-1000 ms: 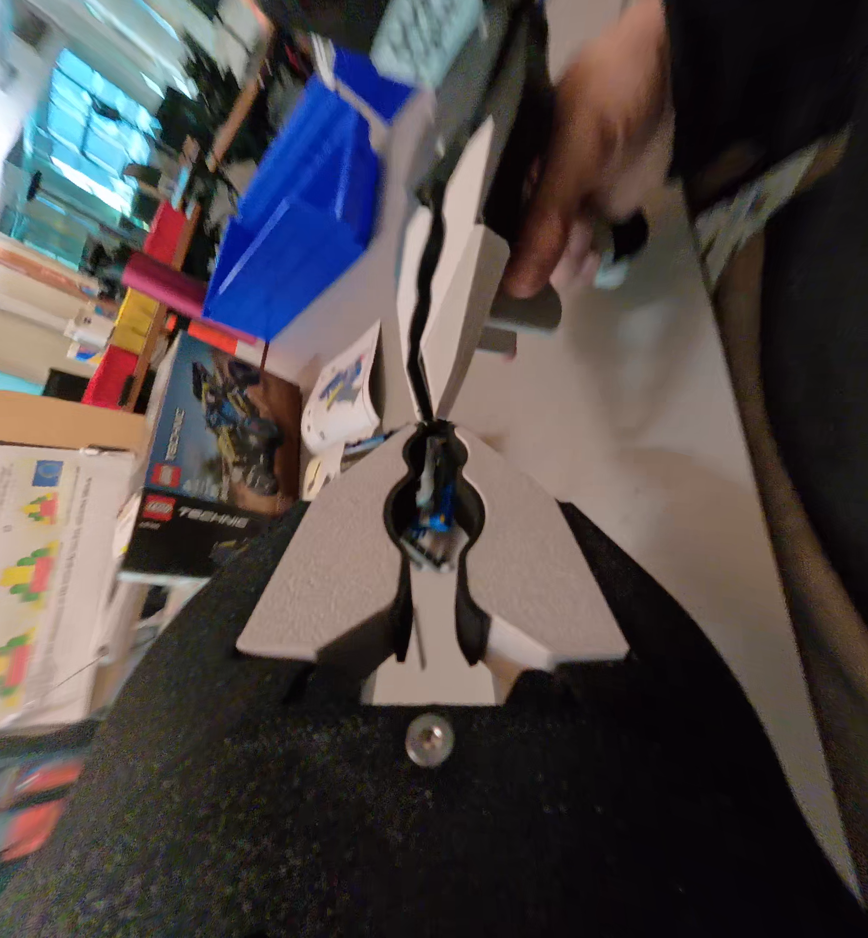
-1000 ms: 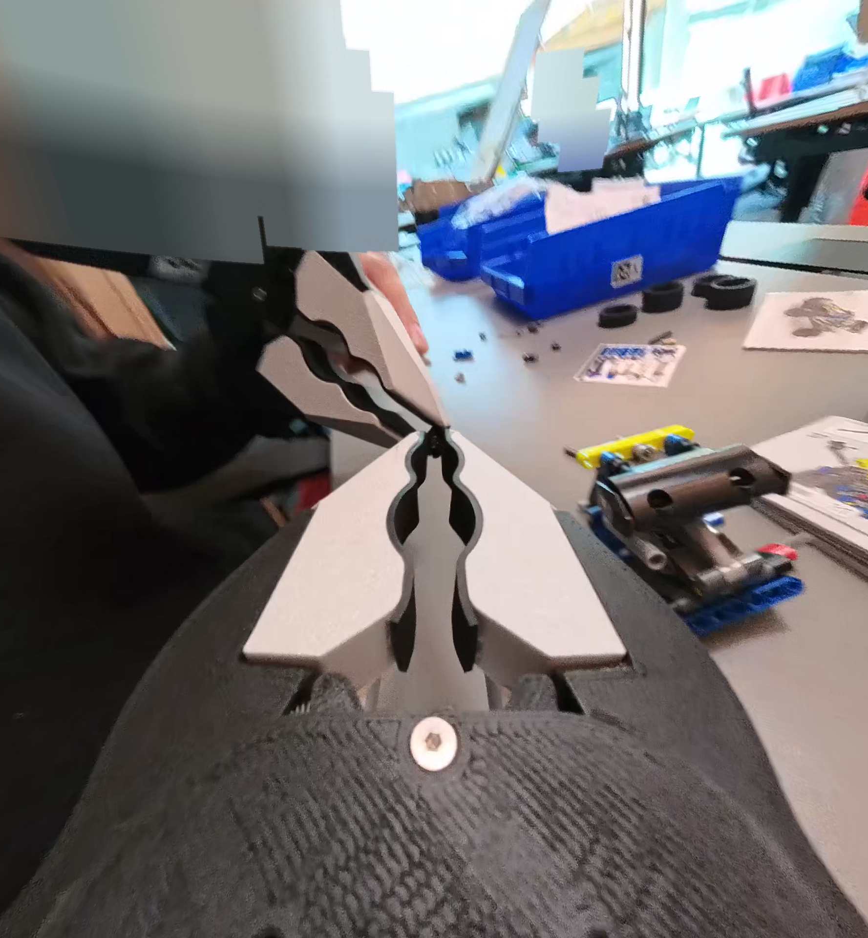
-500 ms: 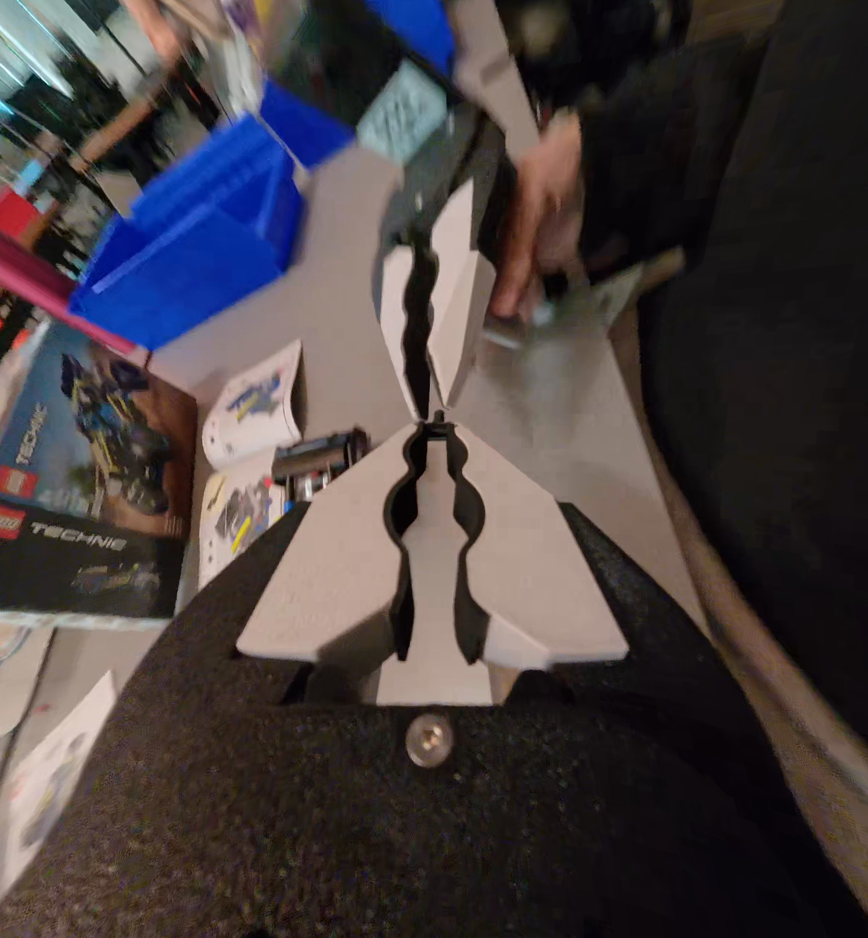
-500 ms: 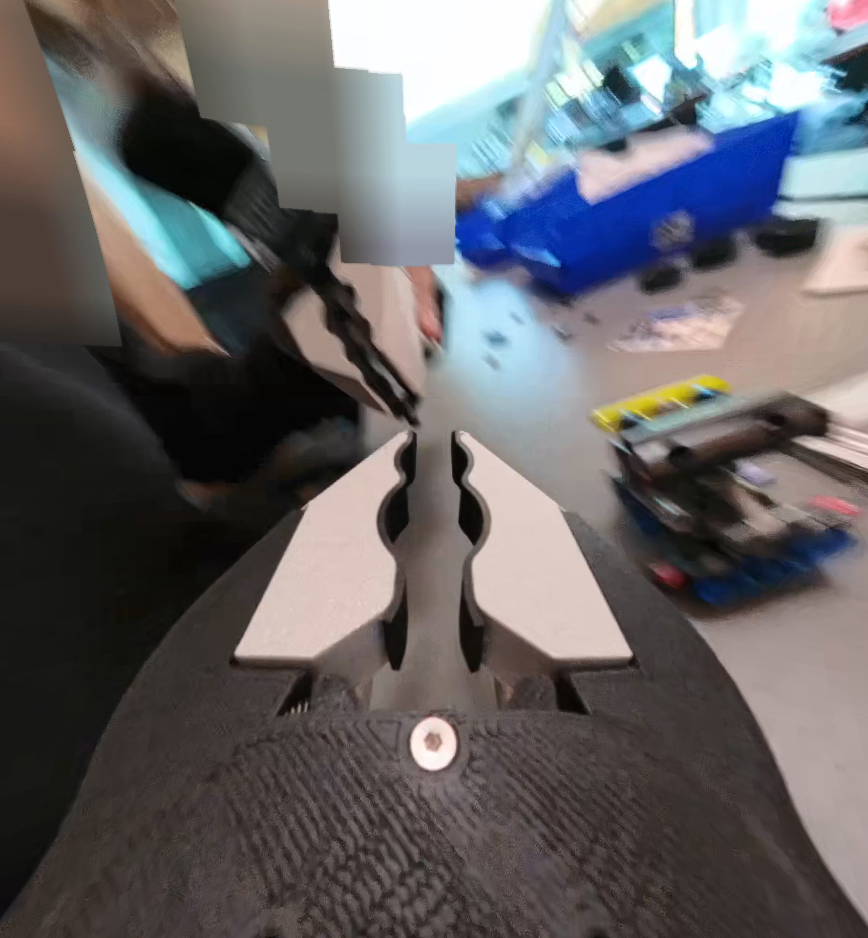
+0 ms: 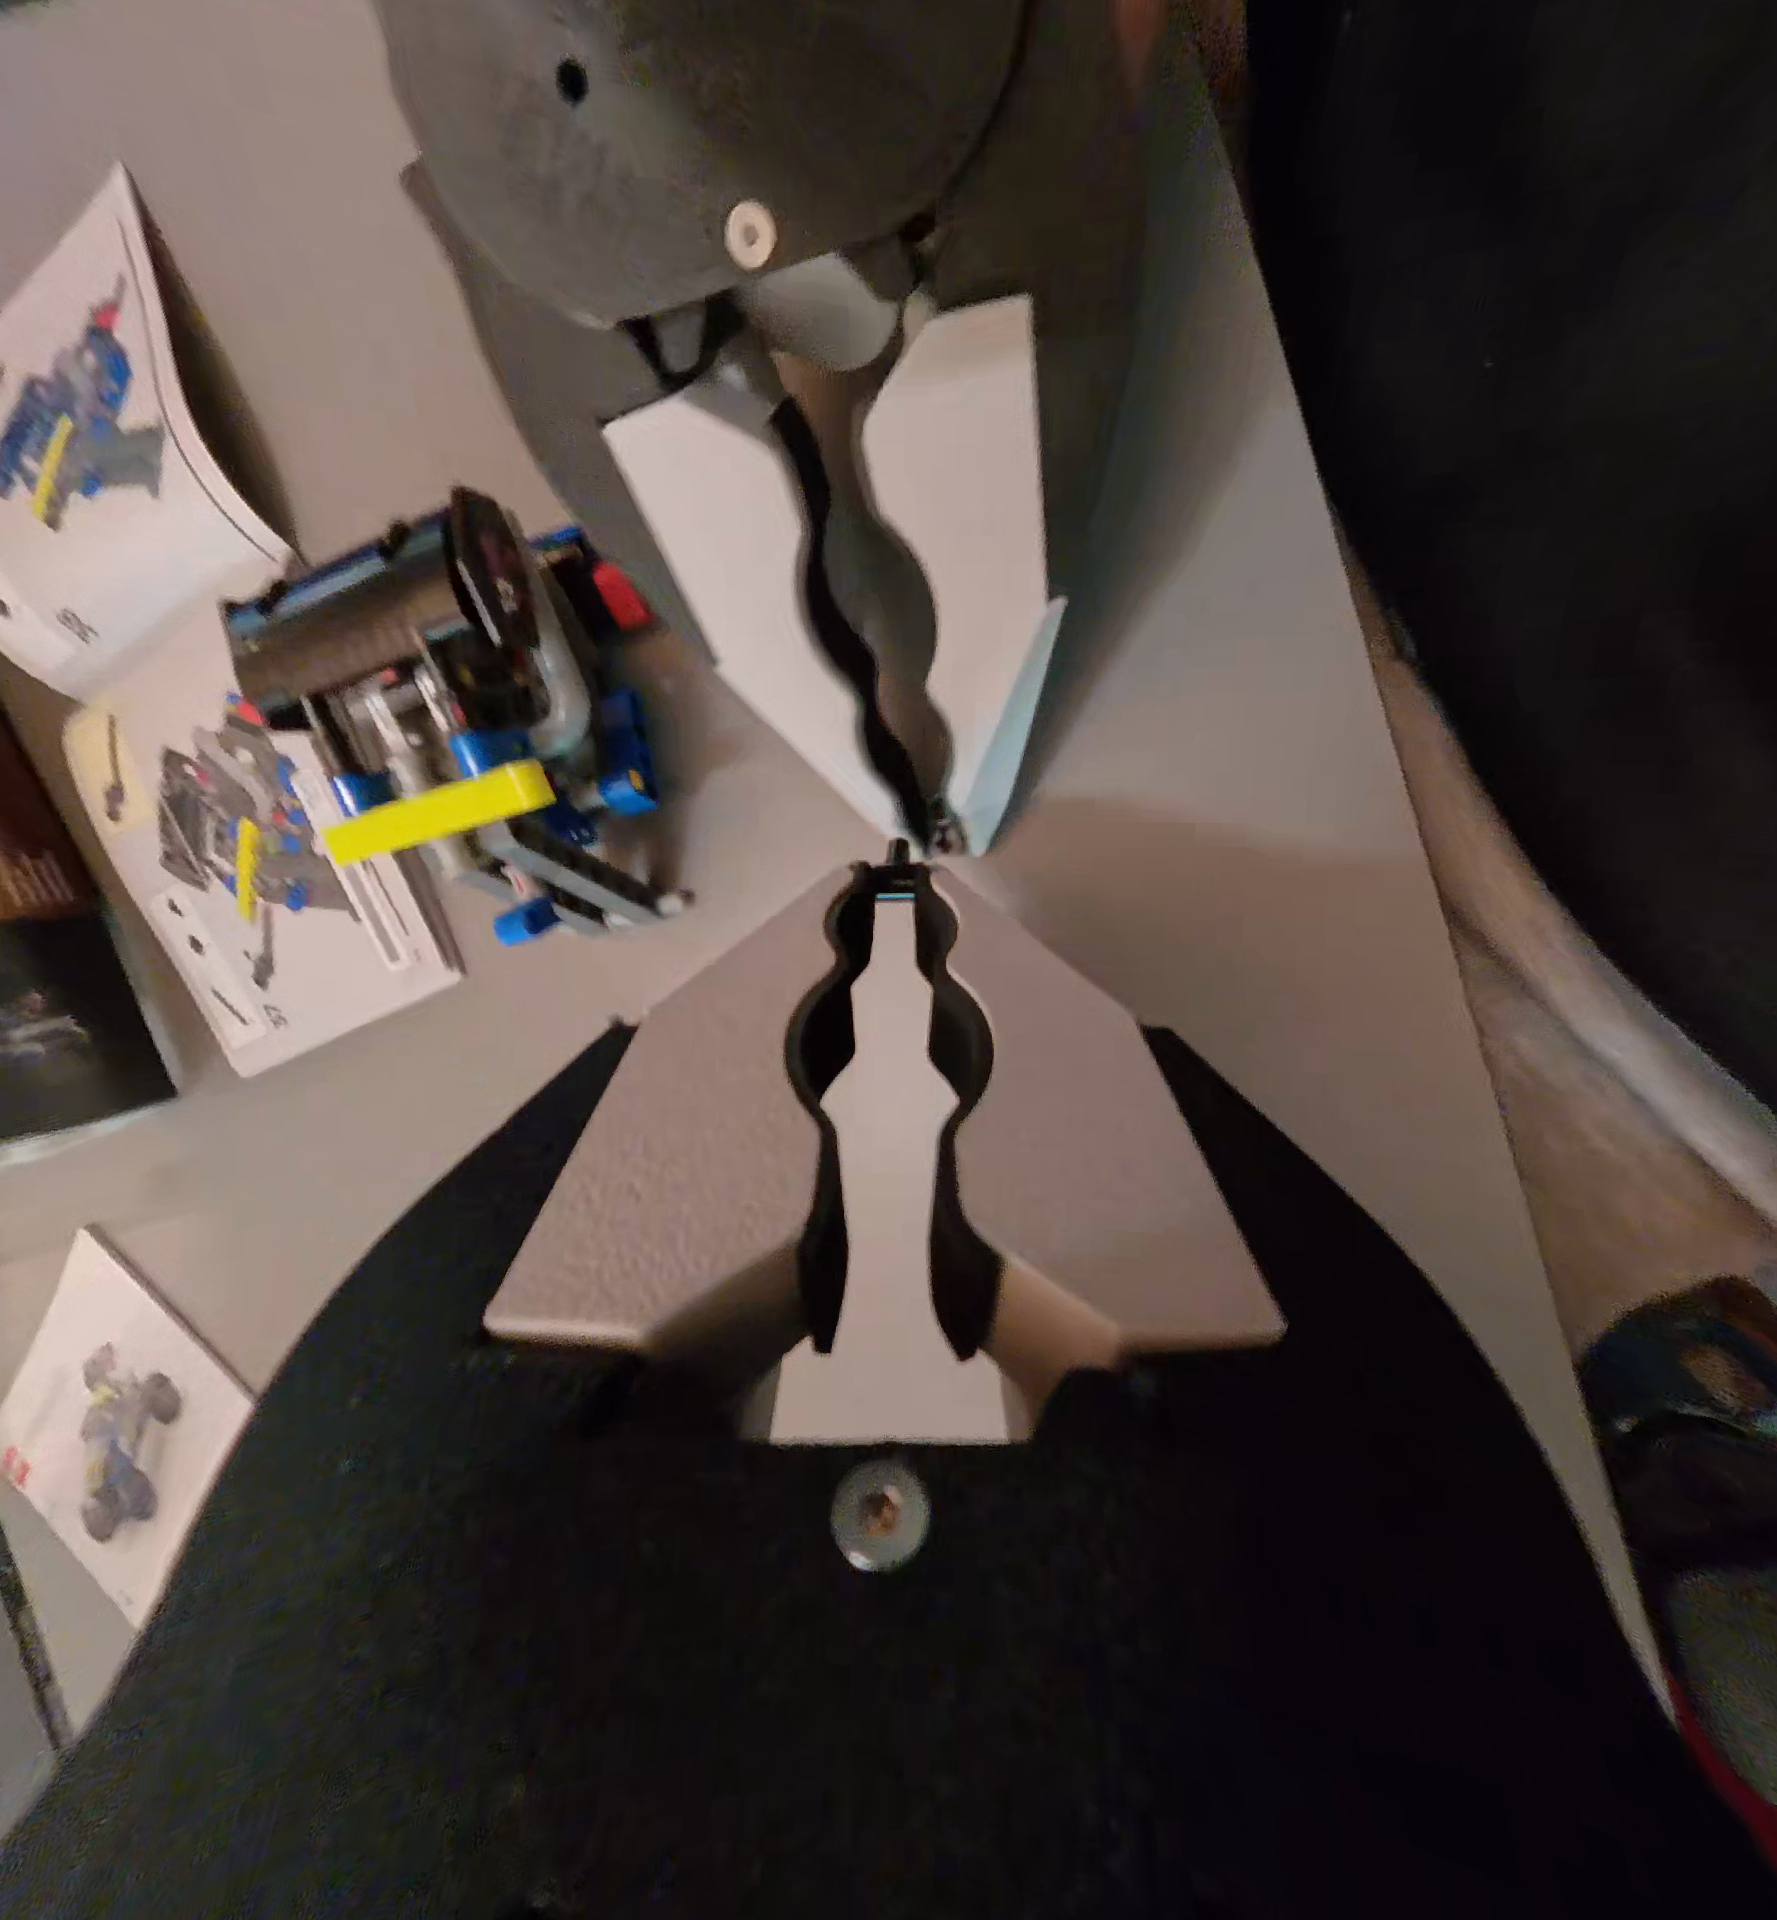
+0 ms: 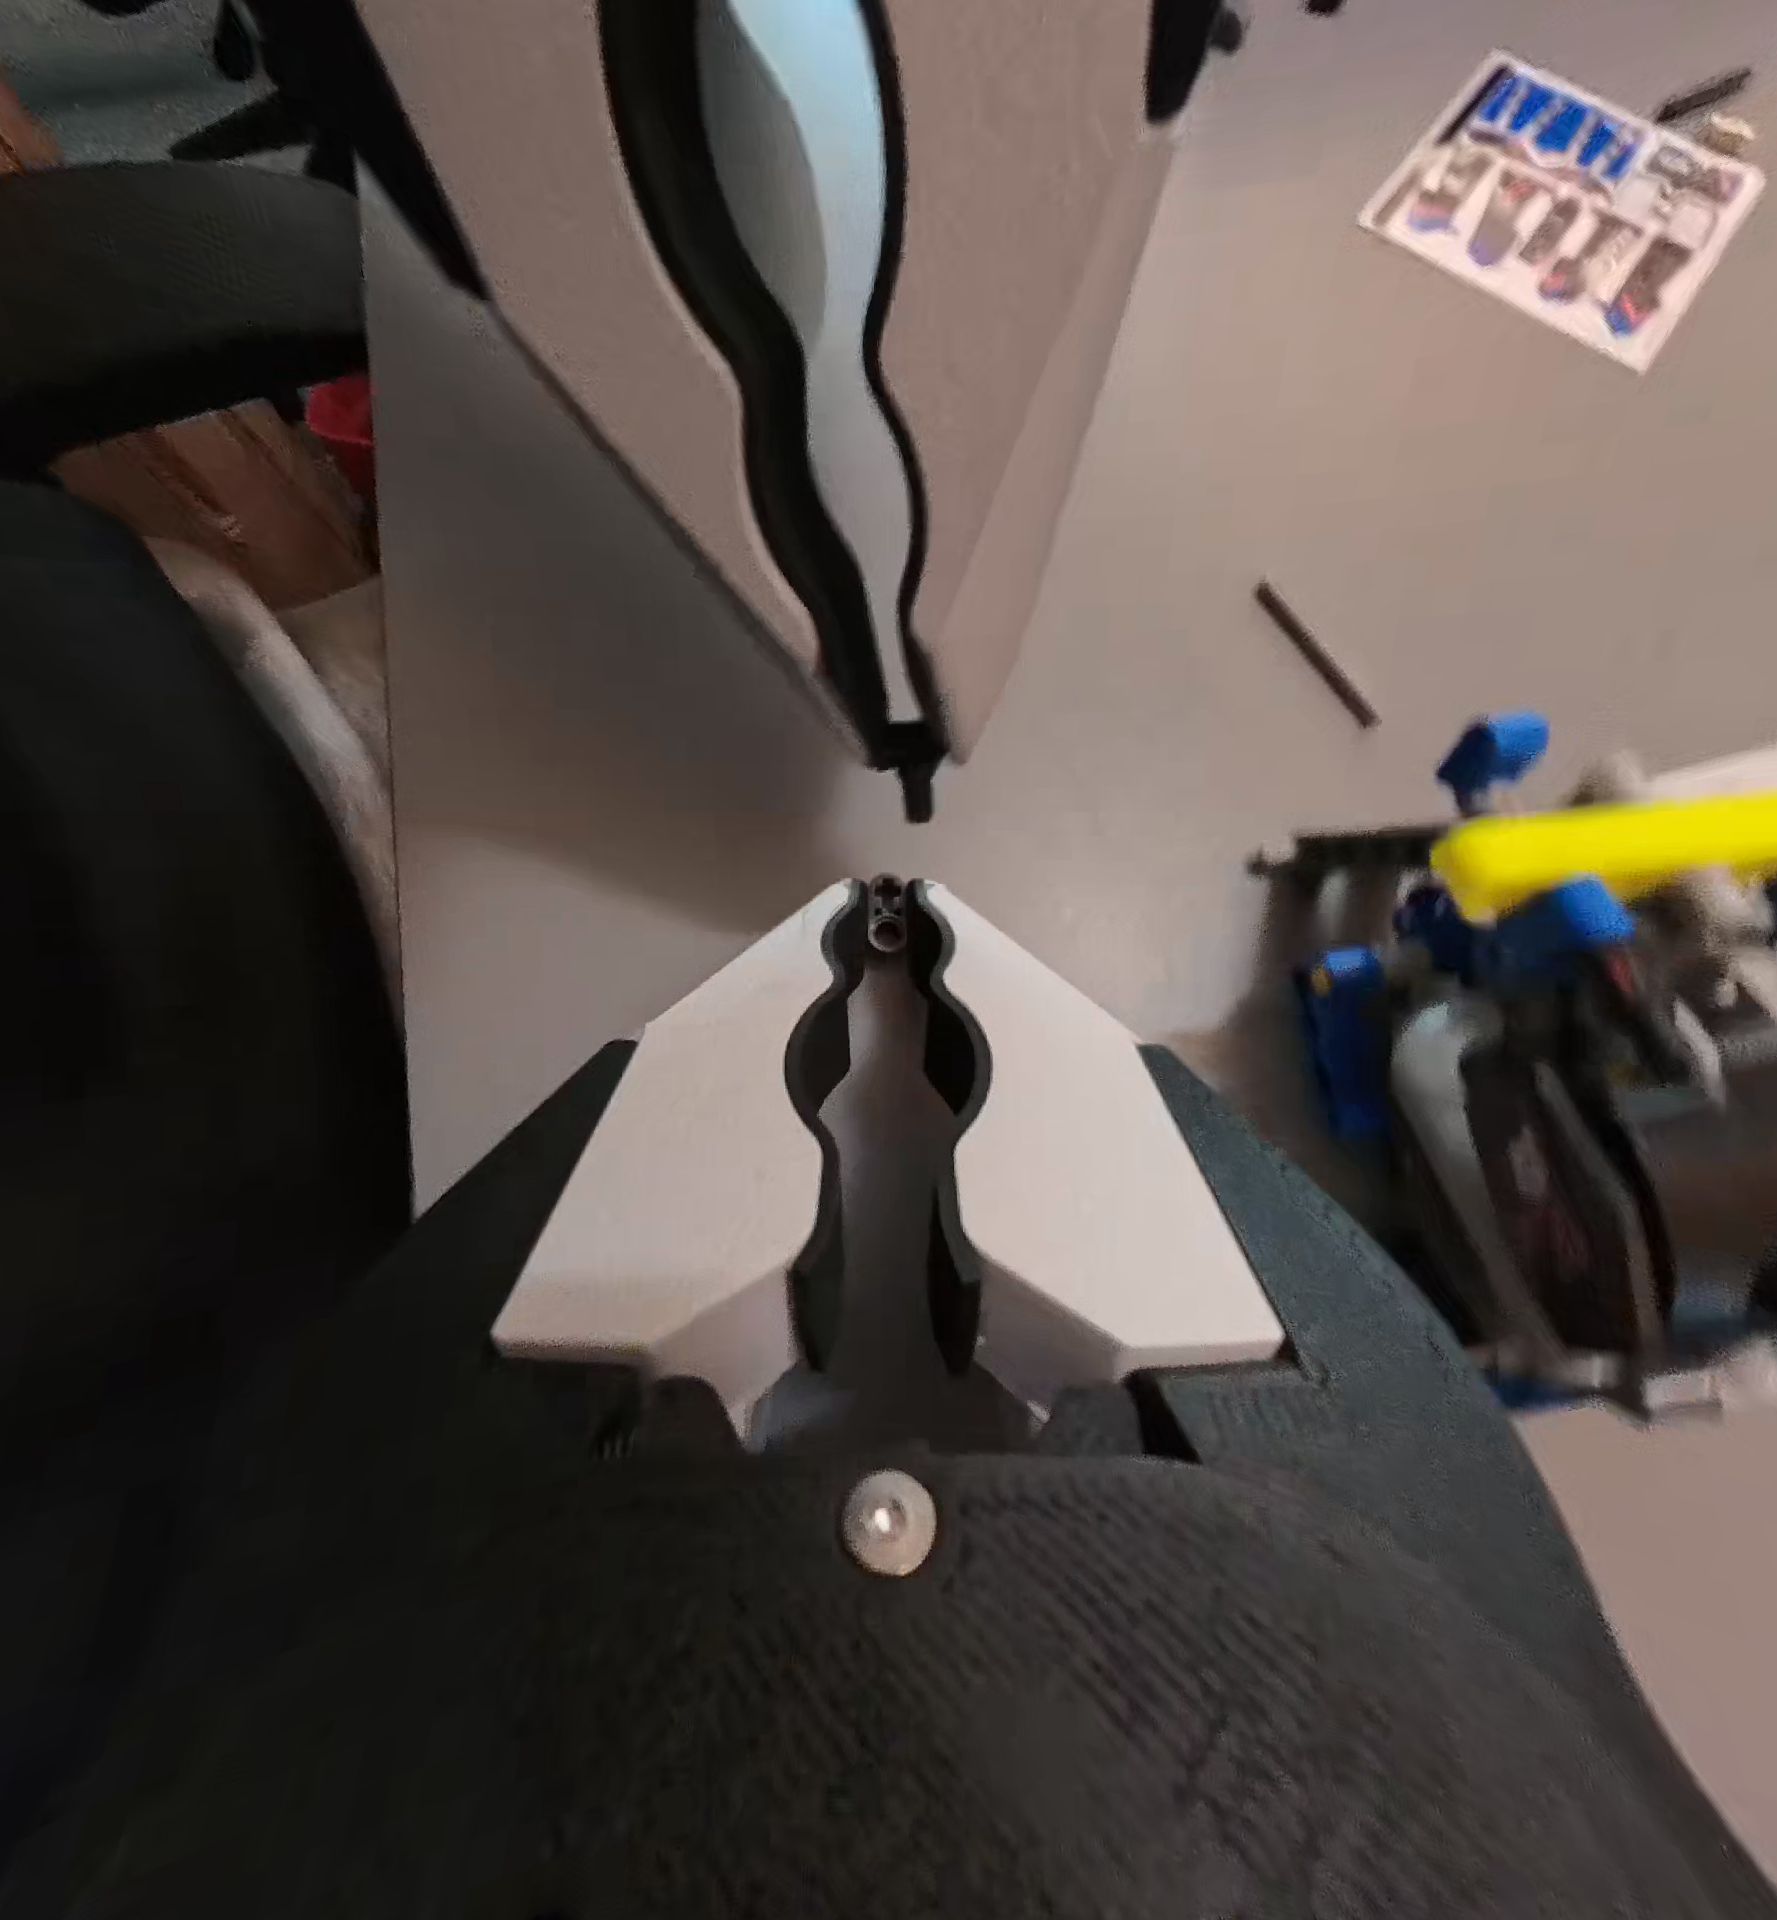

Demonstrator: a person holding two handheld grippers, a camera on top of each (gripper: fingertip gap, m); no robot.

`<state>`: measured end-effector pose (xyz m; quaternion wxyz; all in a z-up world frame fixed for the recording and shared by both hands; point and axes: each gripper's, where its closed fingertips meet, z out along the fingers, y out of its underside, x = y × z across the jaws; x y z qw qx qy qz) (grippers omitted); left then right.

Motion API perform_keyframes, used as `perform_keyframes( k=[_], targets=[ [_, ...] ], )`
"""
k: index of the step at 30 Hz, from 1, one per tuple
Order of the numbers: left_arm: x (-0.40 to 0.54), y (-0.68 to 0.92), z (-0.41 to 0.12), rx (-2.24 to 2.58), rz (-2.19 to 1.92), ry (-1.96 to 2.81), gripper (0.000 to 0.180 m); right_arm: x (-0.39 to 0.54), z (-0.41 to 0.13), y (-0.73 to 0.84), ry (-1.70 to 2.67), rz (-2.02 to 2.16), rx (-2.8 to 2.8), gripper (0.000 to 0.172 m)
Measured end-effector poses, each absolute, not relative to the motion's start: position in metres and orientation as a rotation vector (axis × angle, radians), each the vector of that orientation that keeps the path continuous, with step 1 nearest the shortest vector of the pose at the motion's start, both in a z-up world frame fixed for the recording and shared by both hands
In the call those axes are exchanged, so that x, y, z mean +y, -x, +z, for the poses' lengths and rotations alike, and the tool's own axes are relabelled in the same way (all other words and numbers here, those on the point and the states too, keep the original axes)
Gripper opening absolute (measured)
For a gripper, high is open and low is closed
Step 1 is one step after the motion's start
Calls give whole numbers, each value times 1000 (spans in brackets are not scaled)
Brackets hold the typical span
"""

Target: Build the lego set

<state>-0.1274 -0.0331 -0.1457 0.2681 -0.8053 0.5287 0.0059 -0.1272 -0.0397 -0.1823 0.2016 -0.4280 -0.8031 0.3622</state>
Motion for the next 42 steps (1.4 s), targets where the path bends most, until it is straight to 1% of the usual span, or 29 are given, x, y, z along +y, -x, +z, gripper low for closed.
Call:
perform_keyframes(
  k=[3,4,5,6,11,14,18,25,34,42],
  targets=[
    [-45,141,-148,1375,22,2253,4,-52,-182,149,1089,1014,-2295,5],
    [-47,146,-148,1343,22,2278,4,-56,-182,154,1066,1017,-2305,7],
    [-49,150,-148,1302,10,2312,4,-57,-181,158,1069,1025,-2304,21],
    [-51,153,-149,1265,-5,2349,5,-59,-181,157,1078,1043,-2313,24],
    [-54,161,-156,1202,-16,2490,5,-47,-182,149,1101,1025,-2293,13],
    [-48,157,-159,1228,-60,2521,5,-45,-182,150,1117,1020,-2282,17],
    [-47,149,-163,1400,-42,2481,4,-36,-181,143,1147,1007,-2257,19],
    [-47,144,-171,1552,11,2497,4,-30,-181,131,1169,1011,-2253,13],
    [-40,144,-163,1612,60,2510,4,-18,-182,124,1231,1027,-2235,10],
    [-43,148,-173,1695,93,2568,4,-1,-182,114,1274,1001,-2191,9]
  ],
)
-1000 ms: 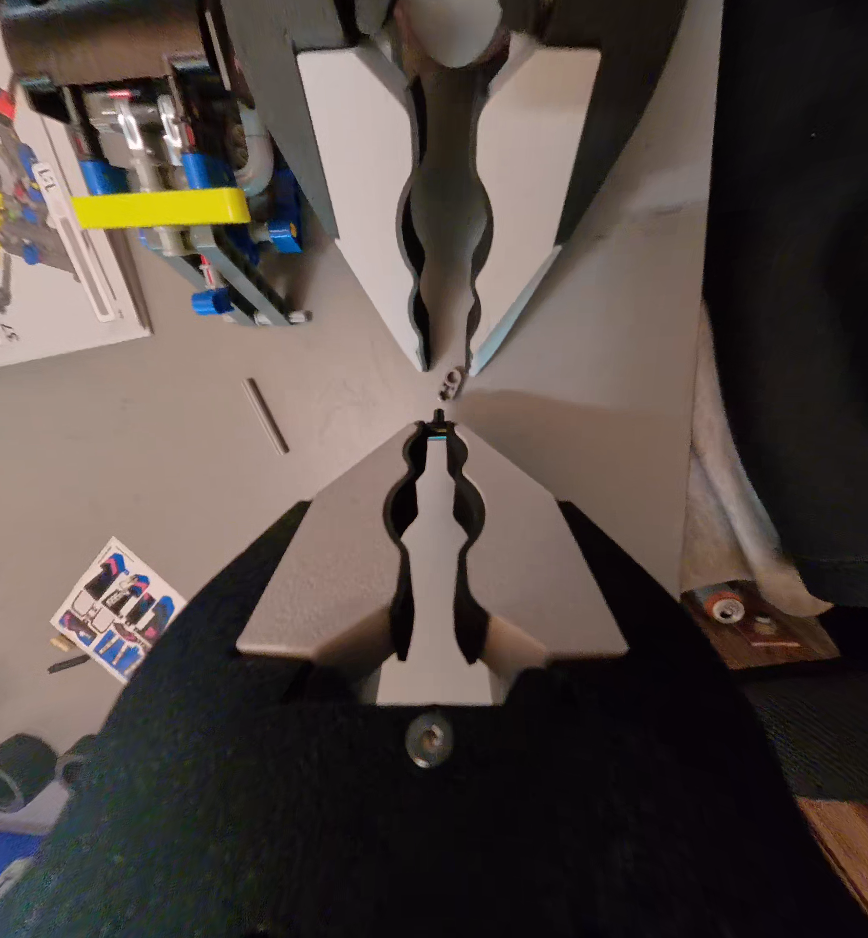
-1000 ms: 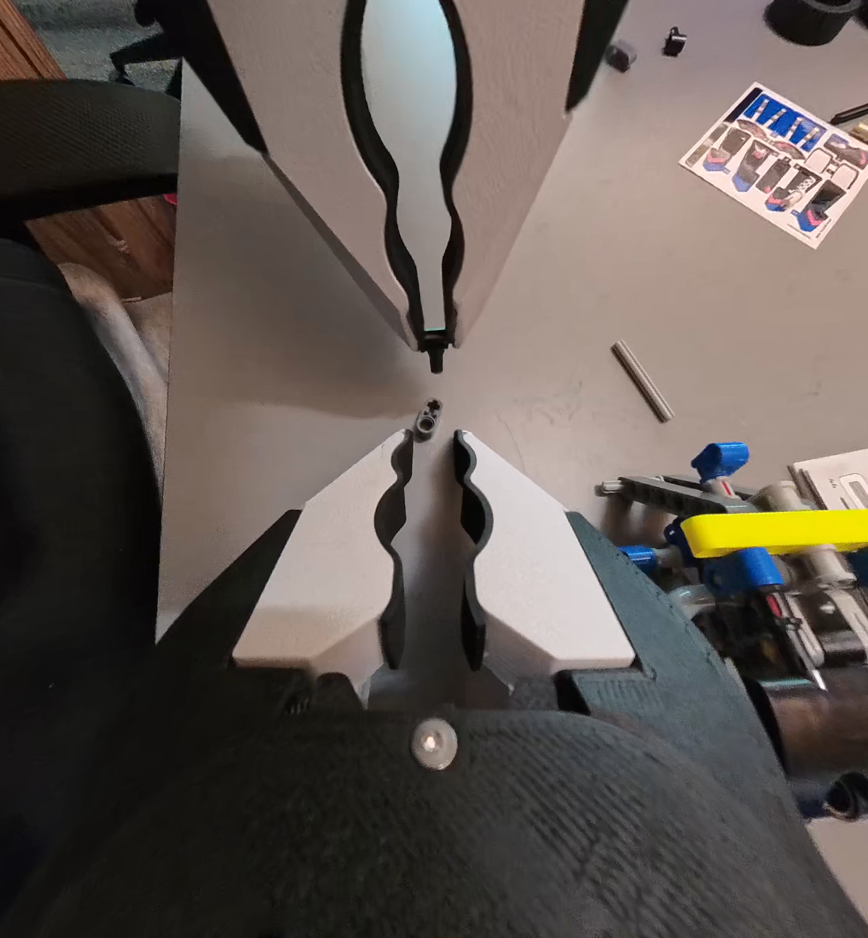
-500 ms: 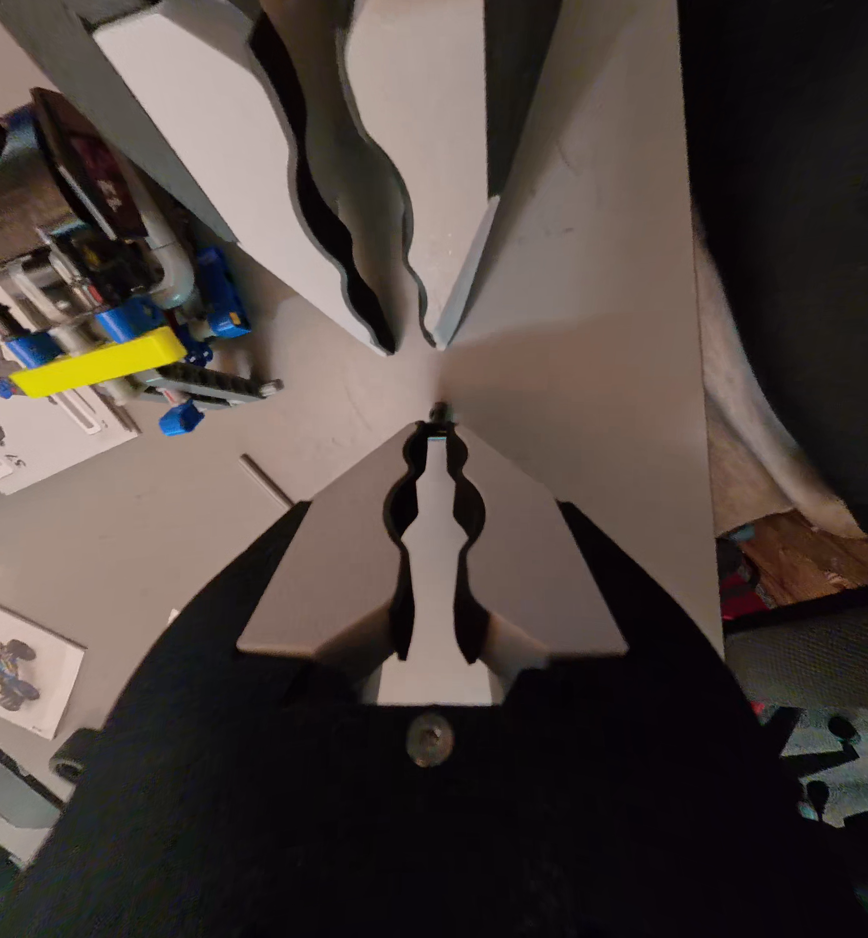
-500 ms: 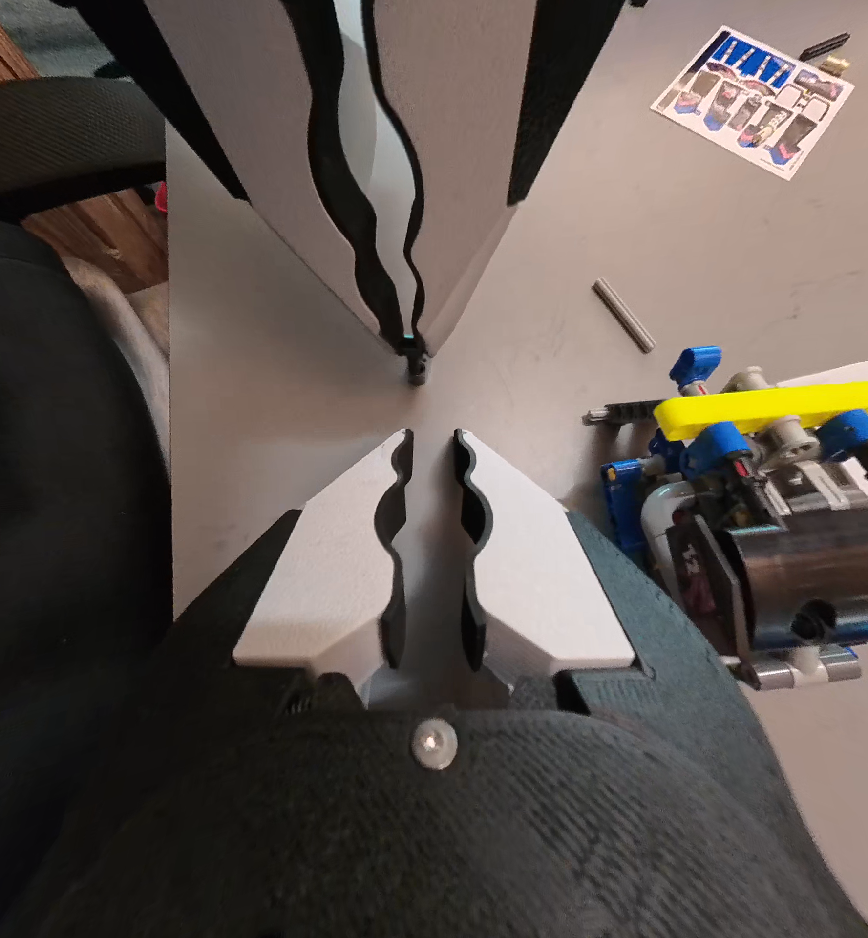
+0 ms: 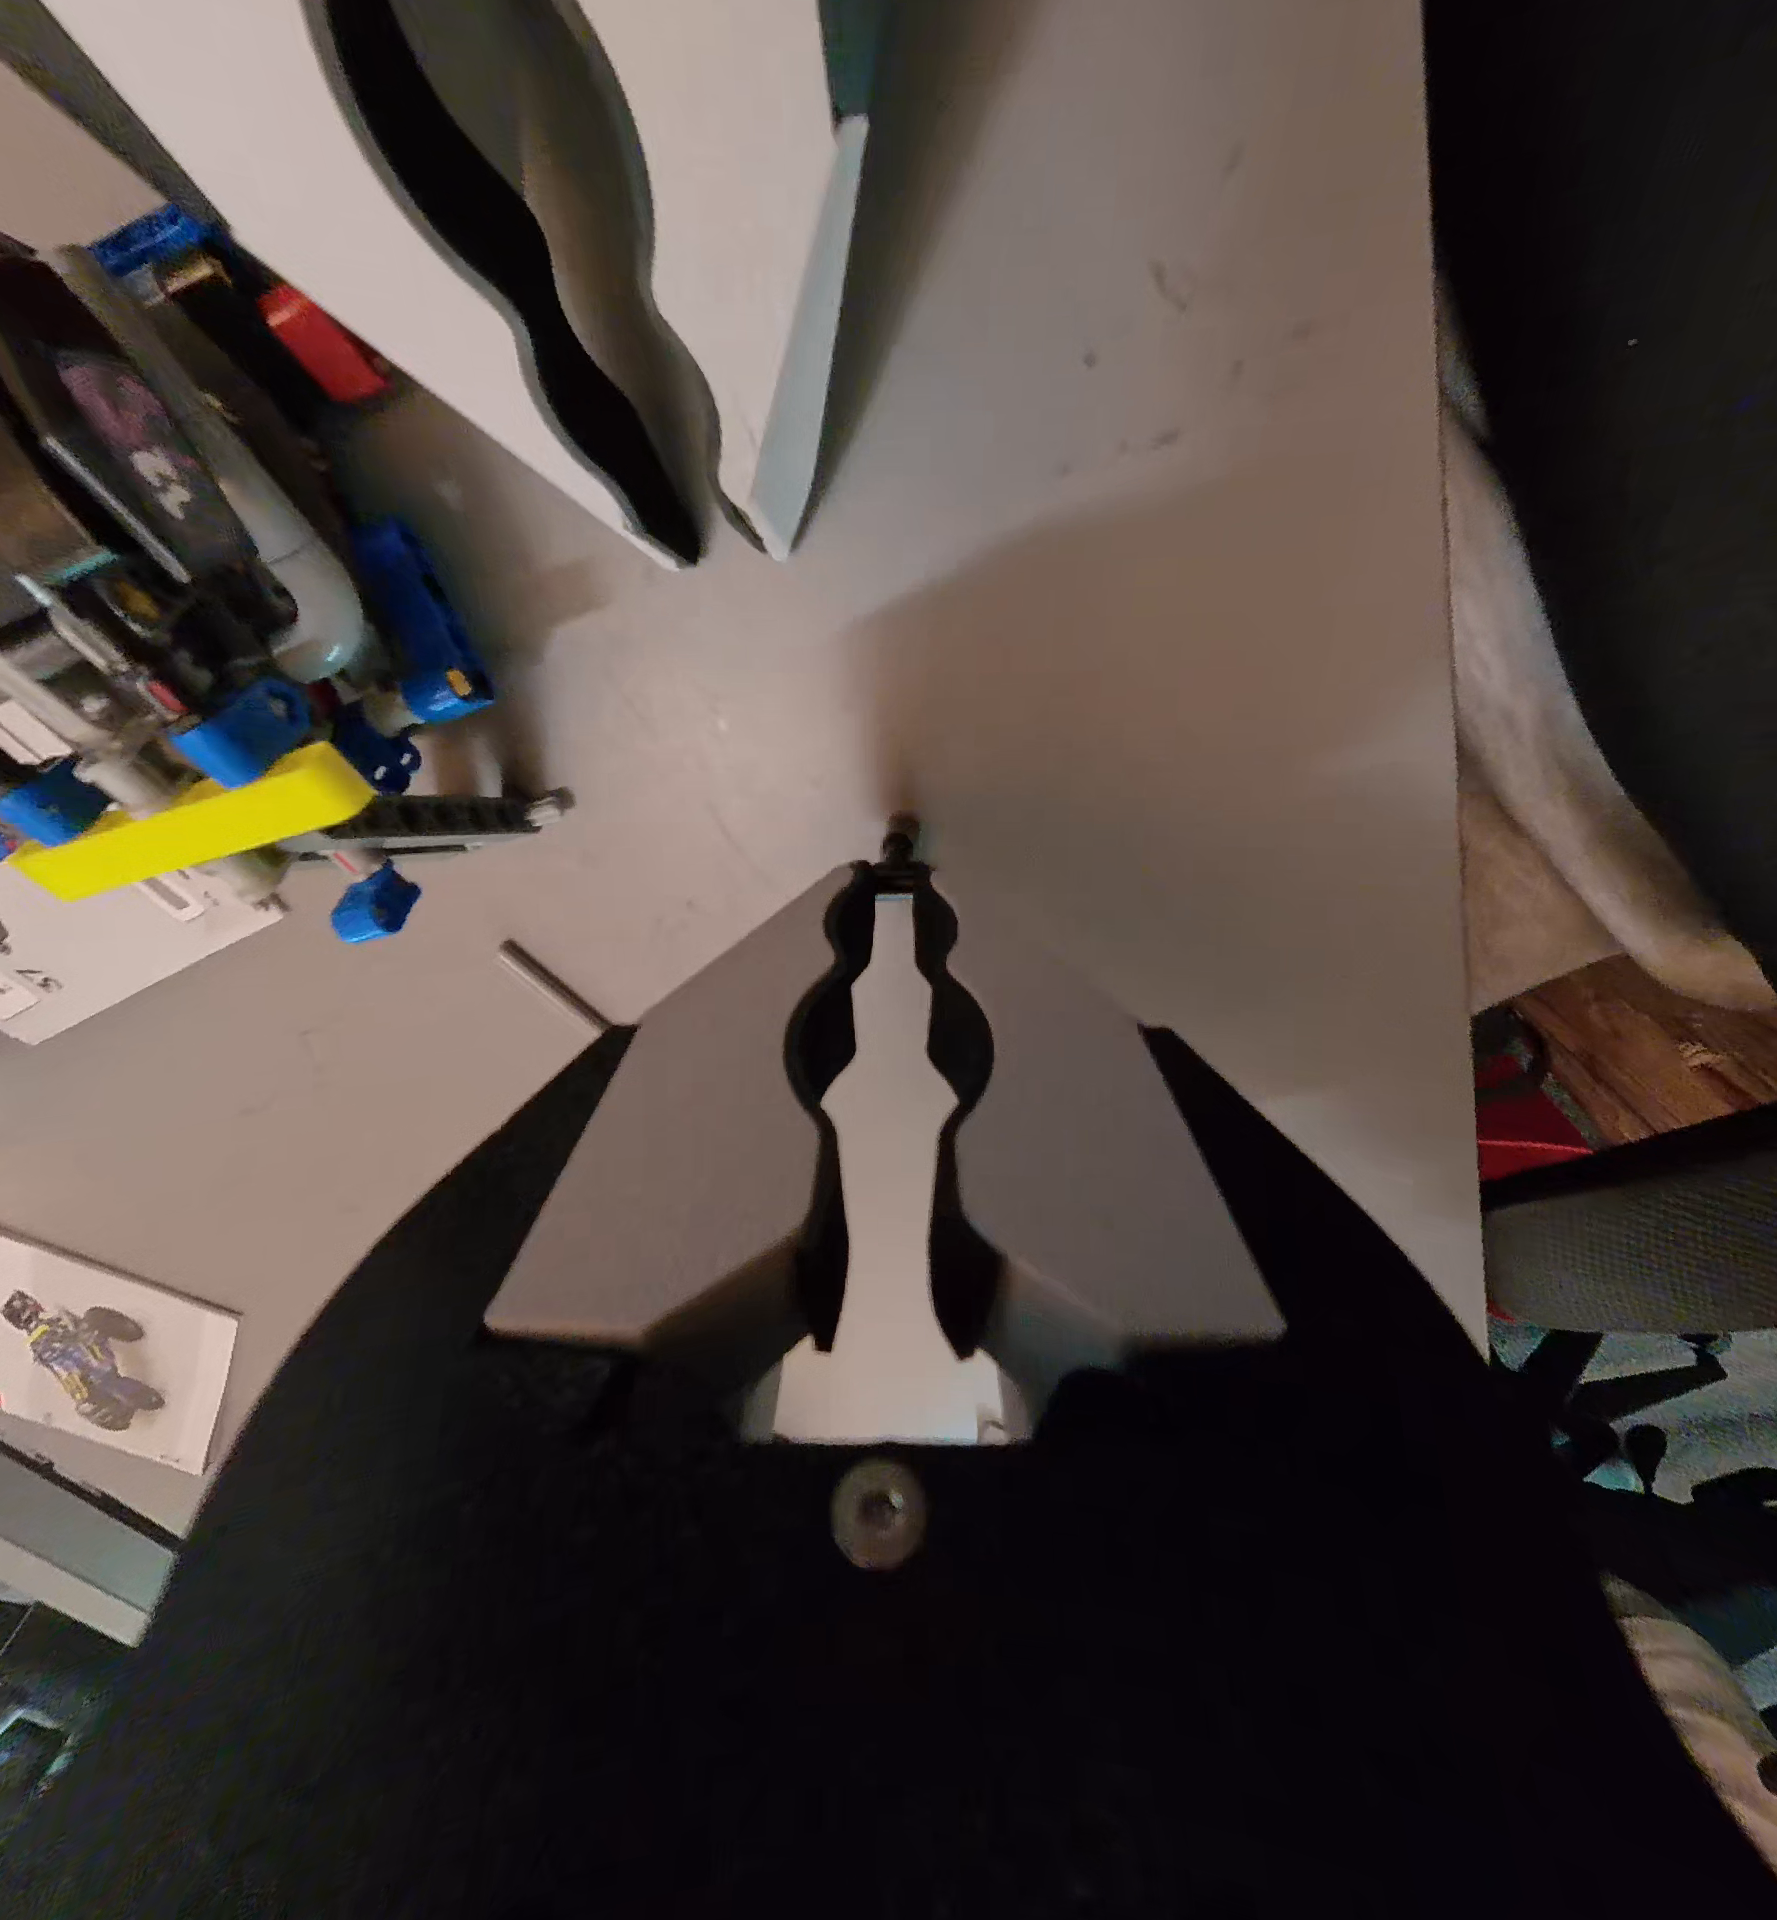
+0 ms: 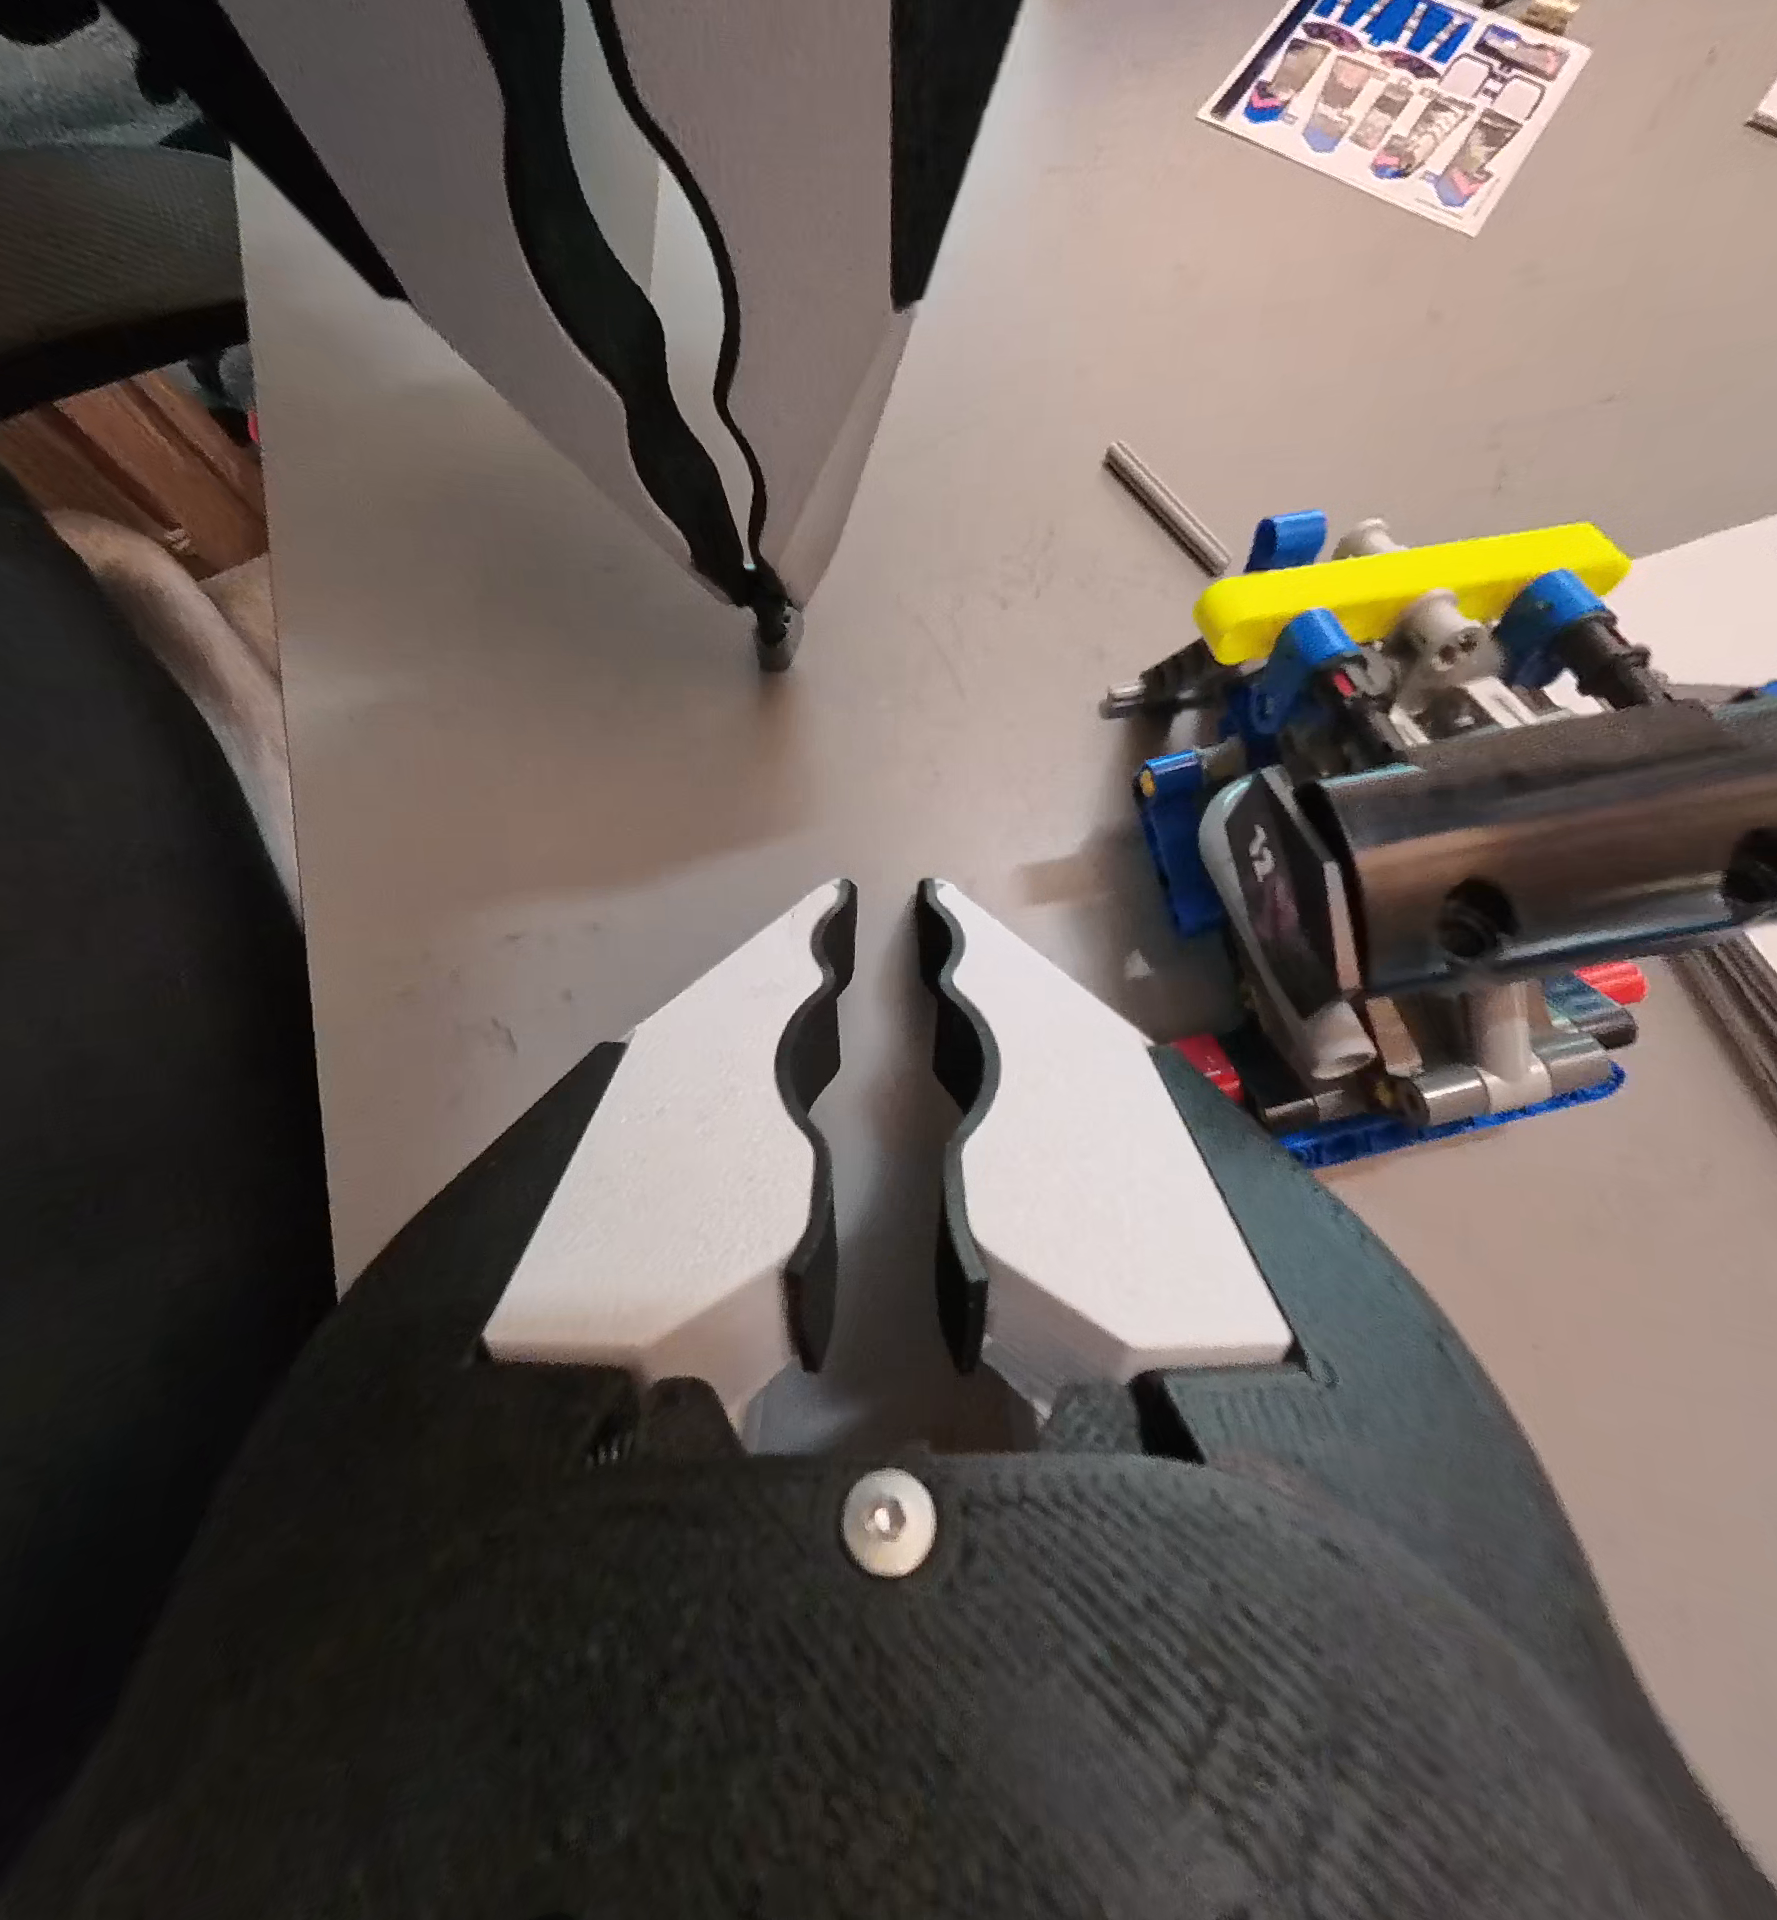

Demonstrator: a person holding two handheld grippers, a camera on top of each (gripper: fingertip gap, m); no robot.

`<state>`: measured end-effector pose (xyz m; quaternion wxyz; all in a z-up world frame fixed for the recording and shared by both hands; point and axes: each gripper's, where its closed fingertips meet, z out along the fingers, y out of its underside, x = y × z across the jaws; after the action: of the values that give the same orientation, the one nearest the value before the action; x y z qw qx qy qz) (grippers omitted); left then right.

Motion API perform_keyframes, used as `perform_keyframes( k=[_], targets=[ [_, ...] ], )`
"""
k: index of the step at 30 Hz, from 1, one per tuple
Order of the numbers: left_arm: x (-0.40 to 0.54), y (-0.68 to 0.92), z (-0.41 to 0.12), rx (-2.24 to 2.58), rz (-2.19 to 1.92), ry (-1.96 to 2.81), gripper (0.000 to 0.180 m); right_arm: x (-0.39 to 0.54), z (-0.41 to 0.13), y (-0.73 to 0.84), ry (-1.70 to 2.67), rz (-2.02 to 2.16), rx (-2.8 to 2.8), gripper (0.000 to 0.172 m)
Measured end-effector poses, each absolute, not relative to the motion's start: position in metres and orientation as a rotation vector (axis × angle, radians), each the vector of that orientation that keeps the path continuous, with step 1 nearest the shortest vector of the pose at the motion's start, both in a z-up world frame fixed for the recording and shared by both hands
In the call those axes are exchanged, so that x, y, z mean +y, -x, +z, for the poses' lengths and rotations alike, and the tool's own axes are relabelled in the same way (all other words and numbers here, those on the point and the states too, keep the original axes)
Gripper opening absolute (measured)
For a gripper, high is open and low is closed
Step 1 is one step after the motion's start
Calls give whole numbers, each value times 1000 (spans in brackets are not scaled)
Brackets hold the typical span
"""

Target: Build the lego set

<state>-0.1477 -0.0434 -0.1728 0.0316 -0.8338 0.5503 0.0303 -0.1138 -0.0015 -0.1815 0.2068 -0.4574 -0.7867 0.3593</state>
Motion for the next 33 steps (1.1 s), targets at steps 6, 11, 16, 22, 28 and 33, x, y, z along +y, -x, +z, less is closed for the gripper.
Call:
perform_keyframes(
  k=[6,11,16,22,28,33],
  targets=[
    [-45,148,-173,1727,89,2596,4,-1,-182,113,1282,1006,-2191,9],
    [-45,148,-173,1802,146,2596,4,-1,-182,114,1296,1021,-2192,9],
    [-45,150,-174,1939,251,2552,4,0,-182,114,1309,1025,-2187,6],
    [-43,146,-173,2146,413,2403,3,1,-181,114,1329,1044,-2187,6],
    [-41,142,-174,2297,572,2275,3,0,-182,114,1311,1027,-2187,6],
    [-41,142,-175,2233,459,2302,3,0,-182,114,1299,1015,-2187,7]
  ],
)
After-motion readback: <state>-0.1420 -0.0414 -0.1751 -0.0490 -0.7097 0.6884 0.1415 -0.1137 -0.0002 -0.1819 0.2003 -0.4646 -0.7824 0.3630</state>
